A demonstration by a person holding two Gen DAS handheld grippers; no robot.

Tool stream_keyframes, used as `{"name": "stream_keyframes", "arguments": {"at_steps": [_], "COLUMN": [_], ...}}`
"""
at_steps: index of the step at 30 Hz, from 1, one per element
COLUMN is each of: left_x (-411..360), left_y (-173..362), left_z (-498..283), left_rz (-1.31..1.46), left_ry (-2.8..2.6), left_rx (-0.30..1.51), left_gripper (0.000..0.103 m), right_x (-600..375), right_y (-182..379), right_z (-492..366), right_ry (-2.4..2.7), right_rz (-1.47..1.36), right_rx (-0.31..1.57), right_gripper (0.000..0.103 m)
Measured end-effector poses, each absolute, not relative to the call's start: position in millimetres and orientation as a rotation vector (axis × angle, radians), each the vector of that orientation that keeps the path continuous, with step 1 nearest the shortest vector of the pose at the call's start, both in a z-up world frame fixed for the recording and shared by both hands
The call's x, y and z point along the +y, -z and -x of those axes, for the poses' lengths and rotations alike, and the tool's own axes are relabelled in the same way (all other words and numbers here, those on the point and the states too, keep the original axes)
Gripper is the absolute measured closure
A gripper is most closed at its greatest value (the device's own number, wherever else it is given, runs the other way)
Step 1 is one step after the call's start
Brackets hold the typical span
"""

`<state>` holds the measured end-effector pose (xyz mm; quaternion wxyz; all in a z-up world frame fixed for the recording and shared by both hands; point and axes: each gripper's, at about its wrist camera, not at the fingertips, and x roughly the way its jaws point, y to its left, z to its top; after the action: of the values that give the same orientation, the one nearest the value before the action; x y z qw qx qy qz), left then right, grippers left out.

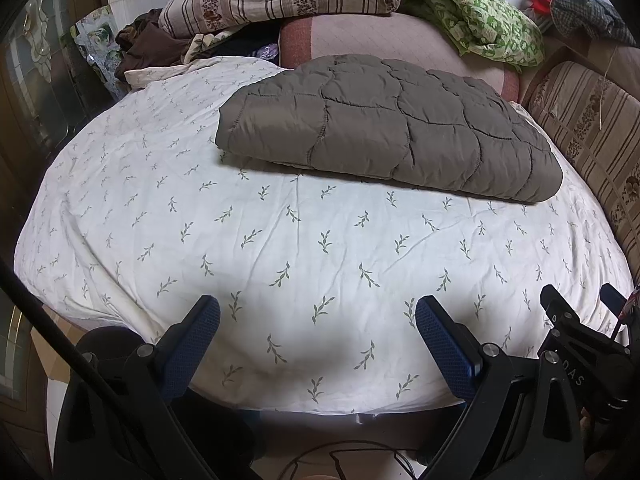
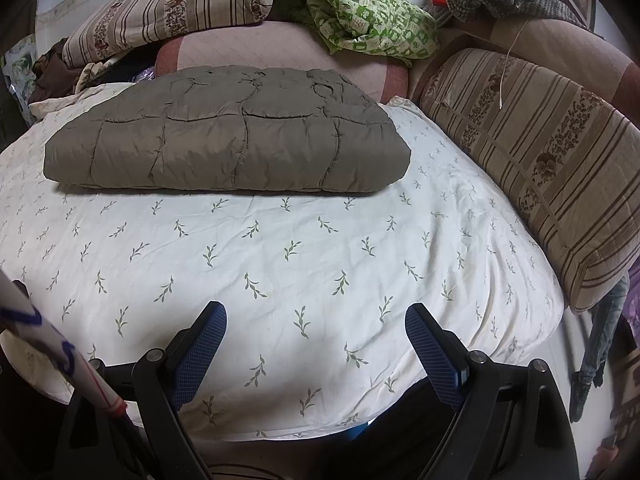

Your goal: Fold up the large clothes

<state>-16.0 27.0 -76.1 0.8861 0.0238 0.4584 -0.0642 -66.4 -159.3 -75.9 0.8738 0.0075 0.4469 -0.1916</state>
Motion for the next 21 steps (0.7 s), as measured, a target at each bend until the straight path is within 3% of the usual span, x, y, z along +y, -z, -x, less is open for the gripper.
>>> {"name": "stream_keyframes", "arguments": {"at_steps": [21], "left_x": [25.6], "left_y": [79.4], "left_z": [15.3], "left_rz": [-0.051], "left_ry": [0.148], "left_rx": [0.978], "left_gripper": [0.005], "right_x": [-158.2], "right_y": [77.9], "right_z": [66.3], "right_ry": [0.402], "right_rz": [-0.02], "right_rx": [0.937], "right_gripper": [0.009]}}
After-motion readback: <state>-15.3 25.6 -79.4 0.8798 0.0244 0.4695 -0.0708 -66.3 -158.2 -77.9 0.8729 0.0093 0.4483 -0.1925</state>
